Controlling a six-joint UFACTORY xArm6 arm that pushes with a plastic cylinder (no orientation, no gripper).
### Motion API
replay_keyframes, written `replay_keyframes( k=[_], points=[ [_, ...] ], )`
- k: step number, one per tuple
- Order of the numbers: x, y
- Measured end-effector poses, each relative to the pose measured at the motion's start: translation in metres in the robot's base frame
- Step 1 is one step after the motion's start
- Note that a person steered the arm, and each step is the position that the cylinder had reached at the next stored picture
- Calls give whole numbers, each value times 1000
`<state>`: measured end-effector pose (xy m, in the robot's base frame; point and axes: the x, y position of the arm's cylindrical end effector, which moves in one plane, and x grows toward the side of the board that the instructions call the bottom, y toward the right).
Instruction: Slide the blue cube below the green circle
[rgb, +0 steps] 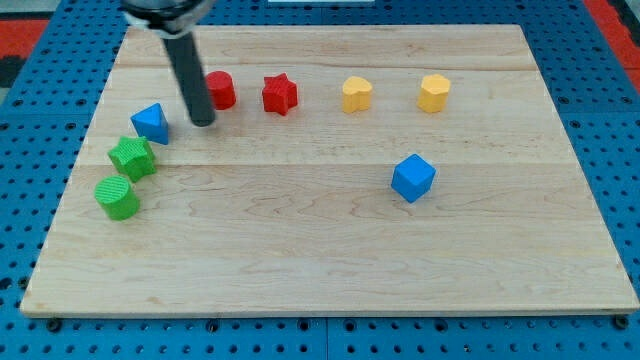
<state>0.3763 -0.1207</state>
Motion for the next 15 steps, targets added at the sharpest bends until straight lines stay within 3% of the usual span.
replay_keyframes(
  k=[1, 2, 4, 7, 12, 14, 15],
  points=[
    [2, 121],
    [28, 201],
    [82, 268],
    [108, 60],
    [206, 20],
    [195, -52],
    [187, -61]
  ],
)
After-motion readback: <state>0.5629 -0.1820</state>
